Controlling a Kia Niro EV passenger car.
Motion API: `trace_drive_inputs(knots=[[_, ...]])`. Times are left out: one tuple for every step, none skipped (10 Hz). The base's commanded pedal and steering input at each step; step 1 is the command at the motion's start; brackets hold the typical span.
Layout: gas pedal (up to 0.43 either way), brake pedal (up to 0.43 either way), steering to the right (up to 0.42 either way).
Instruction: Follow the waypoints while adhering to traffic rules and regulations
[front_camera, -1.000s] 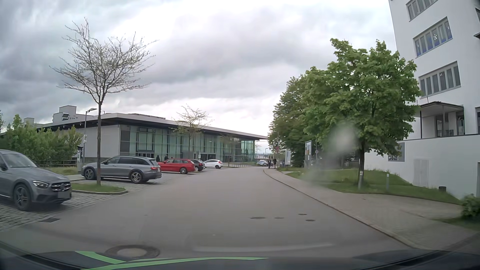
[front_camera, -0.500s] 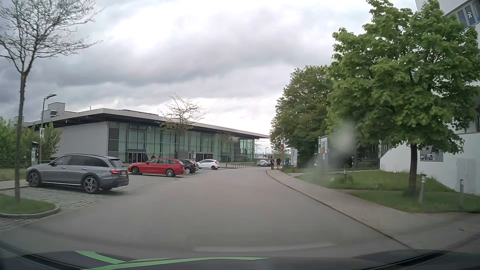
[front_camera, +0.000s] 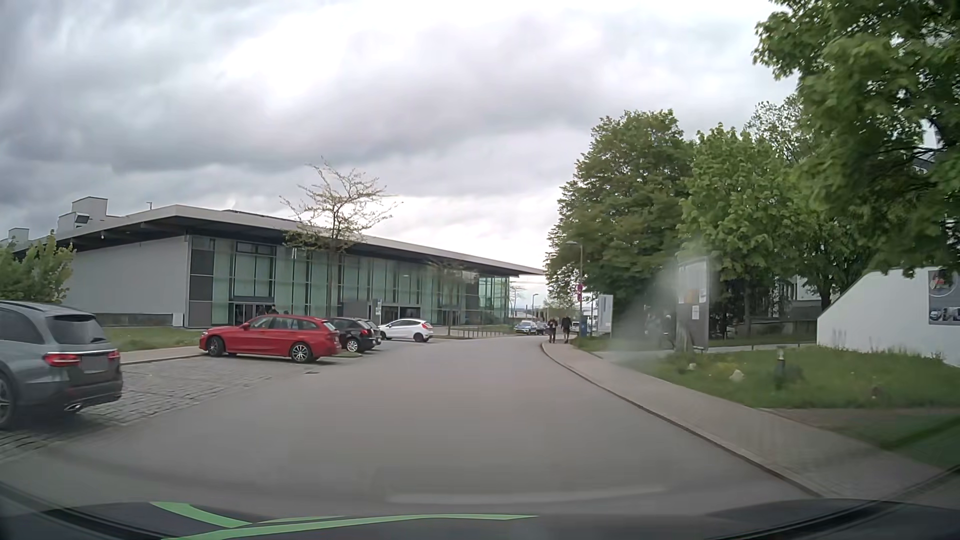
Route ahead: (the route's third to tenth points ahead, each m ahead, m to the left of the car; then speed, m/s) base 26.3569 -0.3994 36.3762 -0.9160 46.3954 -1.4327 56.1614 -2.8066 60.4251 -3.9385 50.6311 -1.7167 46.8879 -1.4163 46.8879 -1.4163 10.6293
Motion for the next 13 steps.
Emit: trace_drive_inputs(knots=[[0.000, 0.098, 0.006], [0.000, 0.098, 0.006], [0.000, 0.104, 0.006], [0.000, 0.104, 0.007], [0.000, 0.110, 0.007], [0.000, 0.116, 0.007], [0.000, 0.116, 0.007], [0.000, 0.116, 0.007], [0.000, 0.122, 0.007], [0.000, 0.122, 0.008], [0.000, 0.128, 0.010], [0.000, 0.134, 0.013], [0.000, 0.140, 0.016]])
